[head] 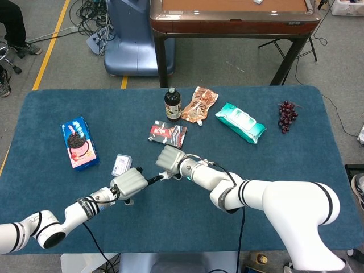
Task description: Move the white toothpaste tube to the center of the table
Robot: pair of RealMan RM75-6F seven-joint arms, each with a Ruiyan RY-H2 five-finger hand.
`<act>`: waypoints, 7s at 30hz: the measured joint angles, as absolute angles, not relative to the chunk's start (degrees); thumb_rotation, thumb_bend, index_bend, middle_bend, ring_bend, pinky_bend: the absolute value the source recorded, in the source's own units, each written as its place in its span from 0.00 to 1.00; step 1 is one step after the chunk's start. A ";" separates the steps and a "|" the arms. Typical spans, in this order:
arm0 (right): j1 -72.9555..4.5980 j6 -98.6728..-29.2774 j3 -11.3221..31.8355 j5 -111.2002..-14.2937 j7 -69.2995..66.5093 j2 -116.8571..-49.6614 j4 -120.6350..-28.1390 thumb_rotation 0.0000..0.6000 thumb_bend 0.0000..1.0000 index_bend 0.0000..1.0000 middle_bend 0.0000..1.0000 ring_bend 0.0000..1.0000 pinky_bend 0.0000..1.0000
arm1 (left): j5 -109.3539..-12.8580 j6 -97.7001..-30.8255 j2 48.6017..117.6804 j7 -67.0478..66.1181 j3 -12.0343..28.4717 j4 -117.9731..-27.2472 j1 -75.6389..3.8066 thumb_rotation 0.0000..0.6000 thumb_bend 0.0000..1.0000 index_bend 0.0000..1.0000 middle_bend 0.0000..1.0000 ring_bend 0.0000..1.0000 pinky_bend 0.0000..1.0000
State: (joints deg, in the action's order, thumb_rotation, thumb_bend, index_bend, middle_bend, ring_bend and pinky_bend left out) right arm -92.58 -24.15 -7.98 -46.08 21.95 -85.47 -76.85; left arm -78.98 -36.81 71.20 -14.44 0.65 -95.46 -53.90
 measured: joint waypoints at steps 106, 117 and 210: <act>-84.95 -21.95 1.23 -58.60 12.41 -80.86 -80.23 1.00 0.99 1.00 0.90 0.99 0.60 | -75.00 -35.89 74.43 -17.25 -1.06 -92.25 -55.35 1.00 0.11 0.00 0.54 0.51 0.24; -84.78 -21.28 0.67 -57.95 12.38 -79.07 -80.38 1.00 0.99 1.00 0.90 0.99 0.60 | -74.61 -37.22 72.35 -17.79 -1.20 -93.64 -54.67 1.00 0.11 0.00 0.54 0.51 0.24; -20.99 -94.87 -15.70 -70.88 10.53 -59.98 -99.46 1.00 0.28 0.30 0.36 0.36 0.47 | -75.88 -88.46 68.67 -7.71 1.29 -92.94 -14.47 1.00 0.11 0.15 0.37 0.42 0.23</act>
